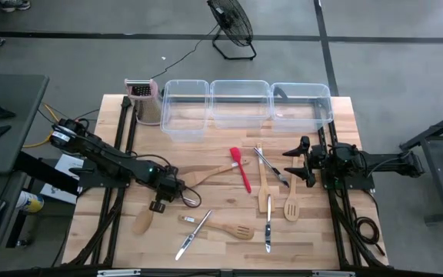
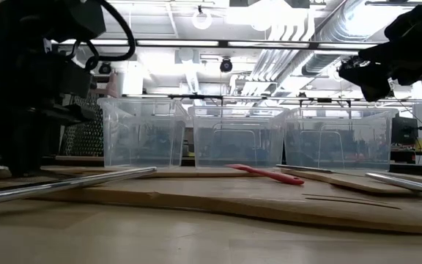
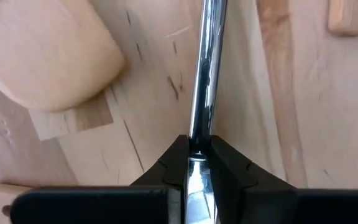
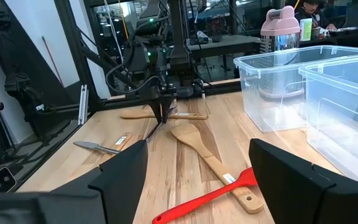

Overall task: Pick & Place Kitchen Items
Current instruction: Put the silver table knife into the middle transparent container

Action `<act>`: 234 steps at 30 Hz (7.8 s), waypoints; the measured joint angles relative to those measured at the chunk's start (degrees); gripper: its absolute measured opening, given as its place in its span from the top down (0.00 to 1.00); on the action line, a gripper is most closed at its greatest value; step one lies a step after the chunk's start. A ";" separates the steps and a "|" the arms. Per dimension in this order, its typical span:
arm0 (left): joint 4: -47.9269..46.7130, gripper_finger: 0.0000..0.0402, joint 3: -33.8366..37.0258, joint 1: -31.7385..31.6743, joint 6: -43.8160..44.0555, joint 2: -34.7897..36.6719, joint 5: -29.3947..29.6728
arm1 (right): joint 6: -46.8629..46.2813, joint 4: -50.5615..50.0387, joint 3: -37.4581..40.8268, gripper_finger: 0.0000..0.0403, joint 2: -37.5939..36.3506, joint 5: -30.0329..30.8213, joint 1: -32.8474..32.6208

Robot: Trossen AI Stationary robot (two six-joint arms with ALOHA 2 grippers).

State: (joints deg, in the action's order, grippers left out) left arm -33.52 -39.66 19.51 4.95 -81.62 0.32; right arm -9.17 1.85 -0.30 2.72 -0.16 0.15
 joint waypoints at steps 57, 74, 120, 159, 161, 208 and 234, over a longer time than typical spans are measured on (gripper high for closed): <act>20.18 0.91 -42.57 -38.75 -22.73 -8.75 5.14 | 0.00 0.02 0.01 0.32 0.00 0.00 0.02; -3.06 0.91 -79.19 -44.77 -13.66 -40.50 12.32 | 0.00 0.02 0.01 0.32 0.00 -0.02 0.02; -20.30 0.74 -90.47 -46.45 -11.26 -35.67 -1.74 | 0.00 0.02 0.00 0.32 0.03 -0.01 0.02; -0.11 0.74 -31.99 -32.11 12.21 11.25 9.22 | 0.00 0.02 0.00 0.32 0.01 0.00 0.01; 2.57 0.74 -27.58 -31.64 14.22 13.83 9.22 | 0.00 0.02 0.01 0.32 0.02 0.00 0.02; -0.41 0.74 -25.71 -0.84 72.30 -8.94 3.27 | 0.00 0.04 -0.01 0.32 0.01 0.00 0.01; -5.51 0.48 -39.29 4.26 79.57 -28.91 0.61 | 0.00 -0.03 0.01 0.32 1.09 0.00 0.02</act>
State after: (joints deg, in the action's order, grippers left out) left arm -39.03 -78.95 23.77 84.52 -110.54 0.93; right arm -9.17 1.81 -0.30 3.80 -0.16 0.16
